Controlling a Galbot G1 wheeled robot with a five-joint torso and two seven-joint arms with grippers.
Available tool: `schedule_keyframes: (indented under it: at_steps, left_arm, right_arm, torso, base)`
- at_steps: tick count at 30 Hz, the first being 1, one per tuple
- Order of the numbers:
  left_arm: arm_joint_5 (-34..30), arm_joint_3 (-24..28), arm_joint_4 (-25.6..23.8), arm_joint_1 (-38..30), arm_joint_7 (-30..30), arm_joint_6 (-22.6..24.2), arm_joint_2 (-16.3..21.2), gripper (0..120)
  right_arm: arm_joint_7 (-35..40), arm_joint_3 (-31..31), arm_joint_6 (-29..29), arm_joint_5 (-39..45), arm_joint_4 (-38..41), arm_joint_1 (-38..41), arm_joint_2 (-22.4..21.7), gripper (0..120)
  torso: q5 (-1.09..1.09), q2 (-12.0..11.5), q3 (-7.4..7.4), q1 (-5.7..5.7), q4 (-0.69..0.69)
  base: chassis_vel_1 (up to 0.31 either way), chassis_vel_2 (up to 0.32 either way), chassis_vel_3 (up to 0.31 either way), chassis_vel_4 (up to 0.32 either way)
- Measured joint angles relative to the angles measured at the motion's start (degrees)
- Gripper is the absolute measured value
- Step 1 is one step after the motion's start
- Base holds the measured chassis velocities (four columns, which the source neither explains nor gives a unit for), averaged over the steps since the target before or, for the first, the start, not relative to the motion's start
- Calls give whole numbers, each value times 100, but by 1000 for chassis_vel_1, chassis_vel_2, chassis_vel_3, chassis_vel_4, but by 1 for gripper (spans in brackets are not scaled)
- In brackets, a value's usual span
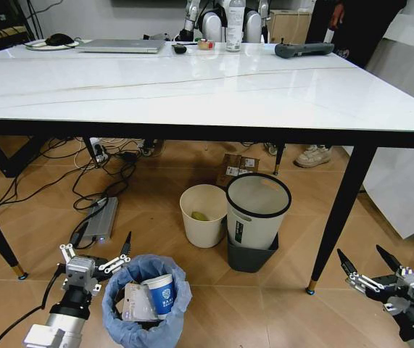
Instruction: Pick up the trash bin and place the trash from the table into it.
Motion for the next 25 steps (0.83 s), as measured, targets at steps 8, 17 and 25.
schedule_keyframes:
  at_steps: [8,17,25]
  left_arm:
    - [-12,-4,1,0,-13,22,6,100]
    - [-32,-4,1,2,-24,46,11,100]
    - [-42,-4,-1,3,-30,58,14,100]
  right_arm:
    - [0,0,0,0,0,0,0,100]
    - [0,0,0,0,0,0,0,100]
    - [0,0,0,0,0,0,0,100]
  torso:
    - [0,0,0,0,0]
    - [0,0,0,0,0]
    - [0,0,0,0,0]
  base:
    - [0,0,0,0]
    - [0,0,0,0]
    - [0,0,0,0]
